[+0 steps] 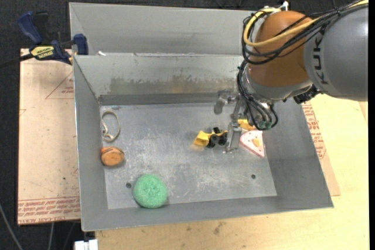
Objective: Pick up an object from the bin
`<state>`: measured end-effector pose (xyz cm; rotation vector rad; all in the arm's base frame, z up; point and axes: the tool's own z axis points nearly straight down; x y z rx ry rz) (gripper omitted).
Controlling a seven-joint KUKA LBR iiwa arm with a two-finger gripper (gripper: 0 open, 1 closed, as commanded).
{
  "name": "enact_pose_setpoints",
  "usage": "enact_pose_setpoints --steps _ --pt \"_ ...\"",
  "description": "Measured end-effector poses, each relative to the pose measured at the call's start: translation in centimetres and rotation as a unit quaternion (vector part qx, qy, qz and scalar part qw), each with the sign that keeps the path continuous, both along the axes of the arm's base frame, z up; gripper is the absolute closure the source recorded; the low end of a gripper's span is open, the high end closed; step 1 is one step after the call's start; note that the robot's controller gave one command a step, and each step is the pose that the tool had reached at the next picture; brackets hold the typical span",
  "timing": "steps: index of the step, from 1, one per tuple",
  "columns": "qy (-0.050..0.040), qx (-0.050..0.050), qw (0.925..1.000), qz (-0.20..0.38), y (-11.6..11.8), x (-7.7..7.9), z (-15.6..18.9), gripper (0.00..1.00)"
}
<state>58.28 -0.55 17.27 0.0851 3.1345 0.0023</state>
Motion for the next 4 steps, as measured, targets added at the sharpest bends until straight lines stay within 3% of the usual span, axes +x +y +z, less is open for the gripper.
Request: enact_pose_setpoints --steps 1,2,3,4 --pt "0.0043 0.0 1.0 0.007 -0.5 -0.1 -3.5 0.0" --pt "0.0019 0.0 0.9996 -0.029 -1.0 0.7 -5.0 0.0" --pt "0.002 0.0 0.9988 -0.048 -1.6 0.4 -10.1 0.0" --pt "0.0019 0.0 0.9975 -0.07 -1.8 0.4 -10.2 1.0"
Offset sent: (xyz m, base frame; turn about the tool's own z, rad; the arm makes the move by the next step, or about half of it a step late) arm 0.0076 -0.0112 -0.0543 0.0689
